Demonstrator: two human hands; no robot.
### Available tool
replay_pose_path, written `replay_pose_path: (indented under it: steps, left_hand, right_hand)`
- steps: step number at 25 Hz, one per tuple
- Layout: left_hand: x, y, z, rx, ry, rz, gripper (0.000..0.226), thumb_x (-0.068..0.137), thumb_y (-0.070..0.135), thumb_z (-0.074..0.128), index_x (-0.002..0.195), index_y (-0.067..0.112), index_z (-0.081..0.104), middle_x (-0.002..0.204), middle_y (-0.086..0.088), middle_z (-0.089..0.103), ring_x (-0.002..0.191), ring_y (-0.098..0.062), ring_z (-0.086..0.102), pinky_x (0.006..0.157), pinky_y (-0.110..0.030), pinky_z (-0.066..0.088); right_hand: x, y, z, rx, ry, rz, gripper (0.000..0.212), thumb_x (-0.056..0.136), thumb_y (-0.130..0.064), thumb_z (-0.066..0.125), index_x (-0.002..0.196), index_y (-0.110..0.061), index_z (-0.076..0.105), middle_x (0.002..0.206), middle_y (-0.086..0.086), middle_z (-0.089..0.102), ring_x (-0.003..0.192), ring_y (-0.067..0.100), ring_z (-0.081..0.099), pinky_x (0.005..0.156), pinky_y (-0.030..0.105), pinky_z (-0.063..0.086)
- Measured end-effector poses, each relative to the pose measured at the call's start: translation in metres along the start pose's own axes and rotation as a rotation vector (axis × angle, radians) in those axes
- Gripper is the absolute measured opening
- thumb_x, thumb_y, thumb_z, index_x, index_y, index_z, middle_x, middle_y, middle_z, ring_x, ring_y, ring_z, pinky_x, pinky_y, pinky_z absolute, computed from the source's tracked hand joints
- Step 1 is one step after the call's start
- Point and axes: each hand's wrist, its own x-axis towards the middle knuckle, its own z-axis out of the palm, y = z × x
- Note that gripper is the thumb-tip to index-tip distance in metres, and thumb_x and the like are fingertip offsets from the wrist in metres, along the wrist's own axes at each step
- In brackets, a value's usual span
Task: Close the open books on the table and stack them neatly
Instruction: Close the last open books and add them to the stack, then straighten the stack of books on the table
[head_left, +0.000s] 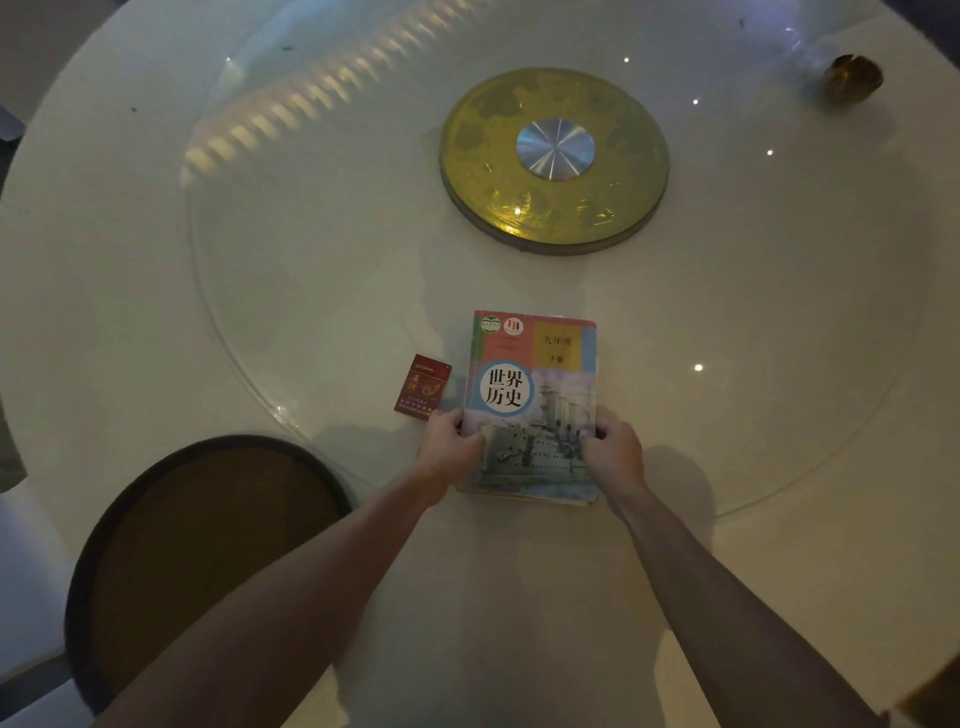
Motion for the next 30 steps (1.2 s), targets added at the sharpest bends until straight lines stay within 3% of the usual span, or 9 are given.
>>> replay_pose_path:
  steps: [3, 7, 11, 13, 15, 17, 19, 24, 30]
  left_hand:
    - [-0.002, -0.003, 0.001, 0.039, 0.038, 0.012, 0.025, 0.089, 0.022, 0.064, 0.111, 0.013, 0.071, 0.117, -0.008, 0.046, 0.102, -0.021, 0.058, 0.086, -0.034, 0.059]
    - [-0.004, -0.004, -0.006, 0.030, 0.000, 0.060, 0.032, 0.084, 0.028, 0.068, 0.114, 0.020, 0.073, 0.111, -0.003, 0.051, 0.093, -0.009, 0.061, 0.070, -0.019, 0.057]
    - [-0.009, -0.003, -0.018, -0.007, -0.071, 0.156, 0.022, 0.080, 0.015, 0.076, 0.100, 0.022, 0.069, 0.102, -0.001, 0.072, 0.082, -0.003, 0.073, 0.059, -0.018, 0.059]
    - [-0.014, -0.009, -0.022, 0.053, -0.116, 0.175, 0.042, 0.074, 0.019, 0.082, 0.113, 0.022, 0.066, 0.114, -0.005, 0.067, 0.098, -0.010, 0.071, 0.075, -0.030, 0.064]
    - [-0.021, -0.015, -0.023, 0.269, -0.170, 0.182, 0.085, 0.061, 0.027, 0.091, 0.136, 0.023, 0.051, 0.126, -0.003, 0.051, 0.114, -0.015, 0.058, 0.096, -0.036, 0.056]
    - [-0.029, -0.016, -0.020, 0.467, -0.219, 0.205, 0.116, 0.057, 0.028, 0.095, 0.150, 0.015, 0.028, 0.132, -0.005, 0.039, 0.121, -0.018, 0.046, 0.105, -0.038, 0.047]
    - [-0.033, -0.013, -0.016, 0.592, -0.215, 0.285, 0.116, 0.063, 0.018, 0.090, 0.152, 0.006, 0.016, 0.134, -0.011, 0.036, 0.125, -0.026, 0.042, 0.105, -0.039, 0.044]
    - [-0.038, -0.004, -0.017, 0.641, -0.138, 0.368, 0.086, 0.077, 0.014, 0.081, 0.145, -0.001, 0.031, 0.134, -0.017, 0.046, 0.123, -0.032, 0.050, 0.098, -0.038, 0.046]
    - [-0.041, -0.002, -0.022, 0.691, -0.127, 0.433, 0.079, 0.078, 0.016, 0.079, 0.142, 0.000, 0.037, 0.133, -0.018, 0.051, 0.122, -0.033, 0.053, 0.098, -0.038, 0.047]
  right_hand:
    - [0.002, 0.005, 0.005, -0.032, 0.043, -0.023, 0.023, 0.094, -0.003, 0.055, 0.076, 0.011, 0.056, 0.067, 0.014, 0.049, 0.062, 0.022, 0.042, 0.058, 0.033, 0.029]
    - [0.004, 0.008, 0.005, -0.044, 0.020, -0.045, 0.026, 0.093, -0.005, 0.054, 0.068, 0.002, 0.050, 0.064, 0.012, 0.046, 0.063, 0.024, 0.041, 0.055, 0.033, 0.027]
    - [-0.002, 0.011, -0.008, -0.076, -0.082, -0.119, 0.020, 0.090, -0.019, 0.067, 0.099, -0.001, 0.067, 0.090, 0.023, 0.068, 0.083, 0.042, 0.065, 0.066, 0.042, 0.053]
    - [-0.018, 0.015, -0.011, -0.203, -0.190, -0.169, 0.056, 0.079, -0.038, 0.081, 0.124, -0.013, 0.060, 0.119, 0.015, 0.063, 0.110, 0.032, 0.062, 0.090, 0.046, 0.056]
    - [-0.030, 0.024, -0.010, -0.450, -0.280, -0.159, 0.117, 0.066, -0.058, 0.086, 0.155, -0.009, 0.028, 0.151, 0.014, 0.038, 0.140, 0.029, 0.038, 0.114, 0.046, 0.041]
    - [-0.039, 0.031, -0.010, -0.660, -0.367, -0.157, 0.146, 0.065, -0.065, 0.084, 0.160, -0.002, -0.007, 0.168, 0.016, 0.007, 0.153, 0.033, 0.013, 0.124, 0.044, 0.026]
    - [-0.045, 0.034, -0.007, -0.722, -0.359, -0.166, 0.138, 0.073, -0.056, 0.082, 0.159, 0.003, -0.009, 0.167, 0.020, 0.007, 0.152, 0.036, 0.015, 0.121, 0.041, 0.026]
    - [-0.054, 0.032, 0.000, -0.640, -0.118, -0.199, 0.058, 0.087, -0.030, 0.076, 0.127, 0.000, 0.048, 0.124, 0.020, 0.054, 0.119, 0.037, 0.052, 0.094, 0.040, 0.044]
    - [-0.063, 0.025, 0.003, -0.677, -0.067, -0.161, 0.046, 0.088, -0.030, 0.075, 0.119, -0.002, 0.057, 0.118, 0.019, 0.062, 0.110, 0.036, 0.060, 0.088, 0.040, 0.048]
